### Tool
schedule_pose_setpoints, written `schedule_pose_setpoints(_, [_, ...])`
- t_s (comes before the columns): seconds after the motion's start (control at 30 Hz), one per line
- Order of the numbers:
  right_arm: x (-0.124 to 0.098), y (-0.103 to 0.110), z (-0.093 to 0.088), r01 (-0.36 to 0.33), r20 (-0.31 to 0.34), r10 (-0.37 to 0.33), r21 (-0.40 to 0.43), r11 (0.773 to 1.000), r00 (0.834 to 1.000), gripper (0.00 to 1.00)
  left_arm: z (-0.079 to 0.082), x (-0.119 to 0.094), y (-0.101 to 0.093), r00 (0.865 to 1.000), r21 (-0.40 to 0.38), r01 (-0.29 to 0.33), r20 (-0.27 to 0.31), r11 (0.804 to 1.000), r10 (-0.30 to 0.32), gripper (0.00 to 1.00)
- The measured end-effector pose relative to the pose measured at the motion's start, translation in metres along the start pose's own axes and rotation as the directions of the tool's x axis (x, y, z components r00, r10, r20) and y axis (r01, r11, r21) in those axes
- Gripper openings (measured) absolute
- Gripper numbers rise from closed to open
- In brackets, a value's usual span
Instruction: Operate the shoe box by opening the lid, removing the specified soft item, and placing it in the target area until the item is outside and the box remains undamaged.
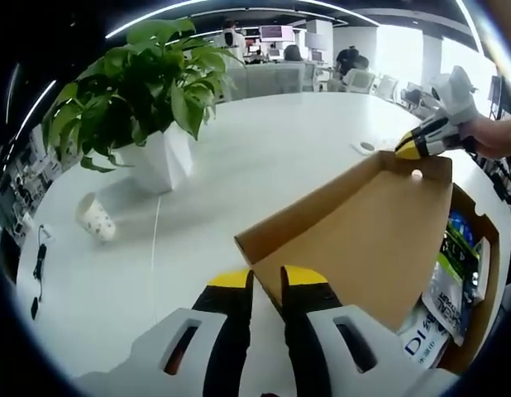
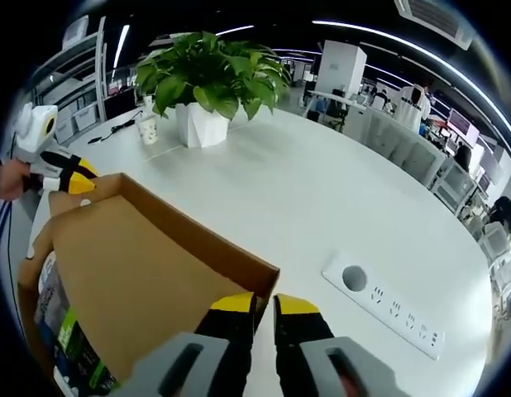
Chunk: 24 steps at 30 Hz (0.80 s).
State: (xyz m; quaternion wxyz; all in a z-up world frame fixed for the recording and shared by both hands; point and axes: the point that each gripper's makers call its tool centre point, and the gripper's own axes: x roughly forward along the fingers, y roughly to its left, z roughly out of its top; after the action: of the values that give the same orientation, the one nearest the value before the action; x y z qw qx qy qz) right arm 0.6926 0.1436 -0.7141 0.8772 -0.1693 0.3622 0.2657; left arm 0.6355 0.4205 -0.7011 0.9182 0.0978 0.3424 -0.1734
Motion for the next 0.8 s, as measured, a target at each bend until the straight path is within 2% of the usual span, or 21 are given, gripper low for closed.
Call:
schedule_pose_setpoints(0.17, [-0.008, -0.008, 0.002, 0.038, 0.007, -0.038, -0.003, 0.999, 0.999, 0.12, 0.002, -0.005, 0.003, 1.000, 0.019, -0.020, 0.007, 1.000, 0.020, 0.13])
schedule_pose_setpoints(0.4, [-0.025, -0.008, 0.013, 0.029, 0.067, -0.030, 0.018, 0.999, 0.997, 0.16, 0.007, -0.016, 0.009, 0.999, -0.004, -0.029, 0.032, 1.000, 0.029, 0.16])
schedule_pose_setpoints(0.5, [-0.029, -0.014, 0.019, 0.019, 0.096, -0.022, 0.034, 0.999, 0.995, 0.18, 0.013, -0.023, 0.010, 0.998, -0.017, -0.029, 0.054, 0.999, 0.029, 0.19])
schedule_pose_setpoints(0.67, [-0.039, -0.019, 0.027, 0.017, 0.142, -0.024, 0.052, 0.998, 0.990, 0.22, 0.021, -0.035, 0.012, 0.995, -0.011, -0.048, 0.089, 0.999, 0.048, 0.26])
schedule_pose_setpoints(0.8, [-0.046, -0.017, 0.026, 0.011, 0.158, -0.019, 0.055, 0.998, 0.987, 0.22, 0.031, -0.044, 0.009, 0.992, 0.004, -0.040, 0.121, 0.999, 0.039, 0.29])
